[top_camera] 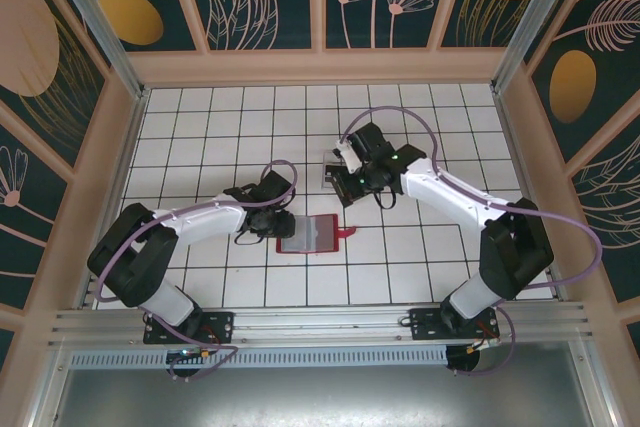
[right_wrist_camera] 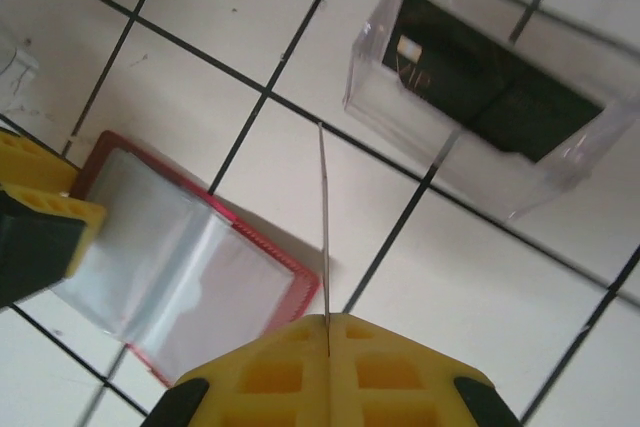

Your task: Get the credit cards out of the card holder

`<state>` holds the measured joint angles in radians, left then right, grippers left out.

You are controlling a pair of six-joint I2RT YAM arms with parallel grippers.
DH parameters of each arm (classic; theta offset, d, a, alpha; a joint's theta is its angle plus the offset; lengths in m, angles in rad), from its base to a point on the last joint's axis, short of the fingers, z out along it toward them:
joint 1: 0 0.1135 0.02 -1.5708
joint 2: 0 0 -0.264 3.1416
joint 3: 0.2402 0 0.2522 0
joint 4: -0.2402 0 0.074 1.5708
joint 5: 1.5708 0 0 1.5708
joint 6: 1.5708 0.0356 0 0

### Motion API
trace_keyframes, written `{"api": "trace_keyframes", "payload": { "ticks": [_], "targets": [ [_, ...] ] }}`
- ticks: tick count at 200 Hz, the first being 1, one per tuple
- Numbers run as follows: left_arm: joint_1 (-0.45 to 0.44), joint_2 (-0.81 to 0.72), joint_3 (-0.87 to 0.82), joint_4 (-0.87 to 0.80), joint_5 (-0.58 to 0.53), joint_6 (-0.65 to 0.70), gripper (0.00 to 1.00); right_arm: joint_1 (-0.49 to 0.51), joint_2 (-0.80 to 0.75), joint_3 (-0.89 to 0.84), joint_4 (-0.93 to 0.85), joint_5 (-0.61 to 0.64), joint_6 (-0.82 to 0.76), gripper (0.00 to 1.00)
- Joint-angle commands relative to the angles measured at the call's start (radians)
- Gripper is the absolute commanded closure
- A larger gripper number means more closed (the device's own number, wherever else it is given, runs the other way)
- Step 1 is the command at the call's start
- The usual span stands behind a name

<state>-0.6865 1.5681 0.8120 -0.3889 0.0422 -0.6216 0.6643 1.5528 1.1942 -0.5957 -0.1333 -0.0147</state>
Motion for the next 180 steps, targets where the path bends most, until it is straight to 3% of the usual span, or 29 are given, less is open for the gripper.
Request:
{"api": "trace_keyframes", "payload": {
  "ticks": [1,55,97,180],
  "targets": [
    [0.001,-0.037,-0.006,-0.061,-0.020,-0.001,0.60,-0.001,-0.032,0.061,-0.052,0.052,-0.289,1.00],
    [0.002,-0.090,-0.009,-0.056,-0.010,-0.020,0.58,-0.009,0.049,0.196,-0.159,0.090,-0.718,1.00],
    [0.001,-0.112,-0.005,-0.054,-0.027,-0.026,0.57,-0.039,0.134,0.321,-0.255,0.088,-0.942,1.00],
    [0.001,-0.136,-0.014,-0.053,-0.050,-0.047,0.57,-0.103,0.412,0.669,-0.516,-0.024,-1.053,1.00]
  ]
}}
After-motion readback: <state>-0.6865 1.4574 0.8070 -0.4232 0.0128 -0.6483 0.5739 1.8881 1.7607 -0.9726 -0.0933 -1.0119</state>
